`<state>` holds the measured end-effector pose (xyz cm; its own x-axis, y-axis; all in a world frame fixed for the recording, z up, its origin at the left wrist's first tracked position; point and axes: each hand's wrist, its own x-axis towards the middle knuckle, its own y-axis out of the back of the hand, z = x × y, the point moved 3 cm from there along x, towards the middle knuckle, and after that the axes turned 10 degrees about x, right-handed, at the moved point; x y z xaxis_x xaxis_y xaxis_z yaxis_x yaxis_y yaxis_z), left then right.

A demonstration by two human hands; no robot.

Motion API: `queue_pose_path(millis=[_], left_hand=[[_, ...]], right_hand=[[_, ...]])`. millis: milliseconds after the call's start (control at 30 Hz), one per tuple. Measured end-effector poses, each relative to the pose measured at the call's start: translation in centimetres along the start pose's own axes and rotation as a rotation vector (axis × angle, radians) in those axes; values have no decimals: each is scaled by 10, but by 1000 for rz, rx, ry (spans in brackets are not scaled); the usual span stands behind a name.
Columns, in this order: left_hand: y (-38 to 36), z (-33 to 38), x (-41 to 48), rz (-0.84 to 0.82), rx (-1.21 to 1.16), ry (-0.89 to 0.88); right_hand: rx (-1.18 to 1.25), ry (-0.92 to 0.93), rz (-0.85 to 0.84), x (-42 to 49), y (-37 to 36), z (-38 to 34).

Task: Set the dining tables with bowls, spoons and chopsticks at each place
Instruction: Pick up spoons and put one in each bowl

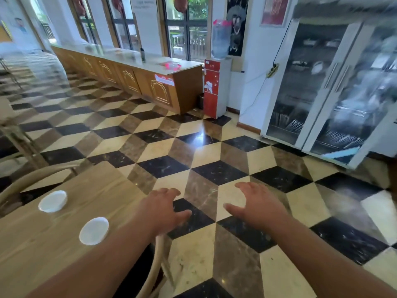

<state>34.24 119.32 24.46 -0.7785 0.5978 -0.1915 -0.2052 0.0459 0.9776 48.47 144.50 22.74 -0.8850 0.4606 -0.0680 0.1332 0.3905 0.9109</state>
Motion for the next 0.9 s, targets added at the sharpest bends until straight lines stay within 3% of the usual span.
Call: queue_pose_path(millis=[333,567,900], left_hand=[[20,39,191,-1,17,92],[23,1,385,28,-57,117],[112,-77,609,70,-64,287]], right_hand=[[-11,88,-70,199,28,44],[-96,142,-109,396,16,36],[-74,218,-125,662,56,-14]])
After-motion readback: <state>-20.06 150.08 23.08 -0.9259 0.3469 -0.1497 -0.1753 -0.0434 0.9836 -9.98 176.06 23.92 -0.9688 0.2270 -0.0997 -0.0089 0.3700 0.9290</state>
